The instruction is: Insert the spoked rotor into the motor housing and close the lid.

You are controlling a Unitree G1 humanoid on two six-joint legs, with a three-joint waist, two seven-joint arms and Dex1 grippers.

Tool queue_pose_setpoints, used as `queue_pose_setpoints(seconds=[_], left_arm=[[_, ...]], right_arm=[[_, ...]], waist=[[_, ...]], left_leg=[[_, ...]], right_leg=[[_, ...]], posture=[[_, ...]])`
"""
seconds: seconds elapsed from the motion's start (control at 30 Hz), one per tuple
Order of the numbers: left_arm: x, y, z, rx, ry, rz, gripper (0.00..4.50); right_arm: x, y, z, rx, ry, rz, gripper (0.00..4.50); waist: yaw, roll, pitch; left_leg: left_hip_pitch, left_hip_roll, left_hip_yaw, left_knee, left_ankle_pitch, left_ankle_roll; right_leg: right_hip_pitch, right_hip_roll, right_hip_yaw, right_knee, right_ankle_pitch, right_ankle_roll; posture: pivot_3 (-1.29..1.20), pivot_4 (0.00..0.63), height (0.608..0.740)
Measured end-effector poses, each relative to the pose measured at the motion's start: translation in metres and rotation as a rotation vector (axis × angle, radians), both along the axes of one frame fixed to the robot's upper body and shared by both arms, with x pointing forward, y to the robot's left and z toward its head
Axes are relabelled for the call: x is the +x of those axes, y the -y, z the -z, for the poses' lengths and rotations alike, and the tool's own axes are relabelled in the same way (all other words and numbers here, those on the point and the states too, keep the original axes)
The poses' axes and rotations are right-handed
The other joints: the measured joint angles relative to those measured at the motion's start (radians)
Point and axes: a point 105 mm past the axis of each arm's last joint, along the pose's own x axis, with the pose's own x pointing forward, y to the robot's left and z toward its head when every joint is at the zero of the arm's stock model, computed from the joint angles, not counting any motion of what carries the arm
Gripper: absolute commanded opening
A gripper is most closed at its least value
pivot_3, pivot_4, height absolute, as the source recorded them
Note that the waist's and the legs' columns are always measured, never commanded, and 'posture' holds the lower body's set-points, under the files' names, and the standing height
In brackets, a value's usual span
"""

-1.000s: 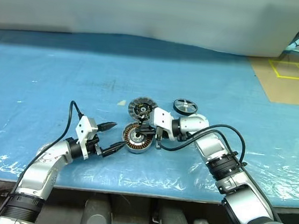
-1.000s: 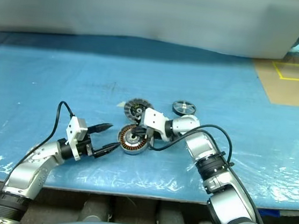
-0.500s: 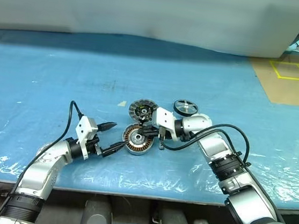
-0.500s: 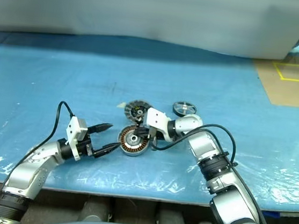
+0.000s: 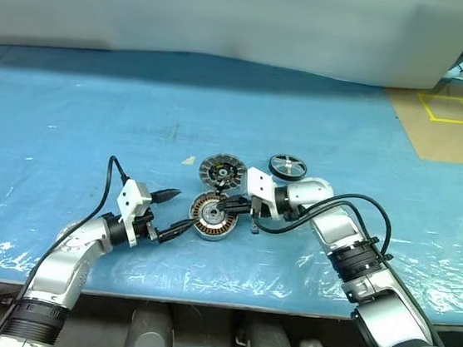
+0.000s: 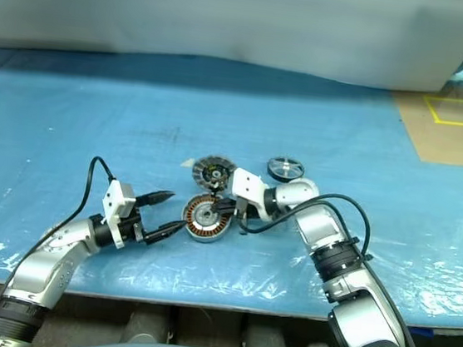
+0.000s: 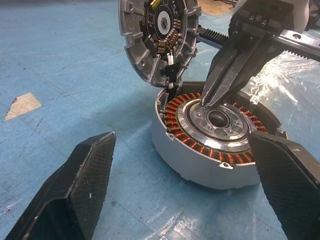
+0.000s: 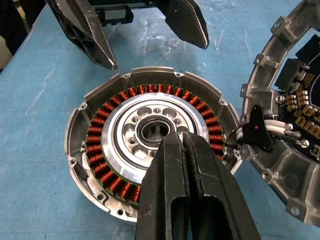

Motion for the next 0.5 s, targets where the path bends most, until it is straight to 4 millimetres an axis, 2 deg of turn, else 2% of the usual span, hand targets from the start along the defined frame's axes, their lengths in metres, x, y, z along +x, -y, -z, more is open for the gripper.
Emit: queue_pose_setpoints(seconds=[0.5], left_arm=[[0.0002, -0.0004, 0.0007, 0.004, 0.000, -0.002, 4.43]], right_arm=[[-0.0097, -0.0057, 0.0005, 0.039, -0.074, -0.035, 0.07]], waist=[[0.000, 0.000, 0.000]], left_leg=[[0.000, 0.000, 0.000, 0.000, 0.000, 0.000]], right_leg=[[0.000, 0.000, 0.000, 0.000, 0.000, 0.000]], posture=[[0.00, 0.150, 0.740]])
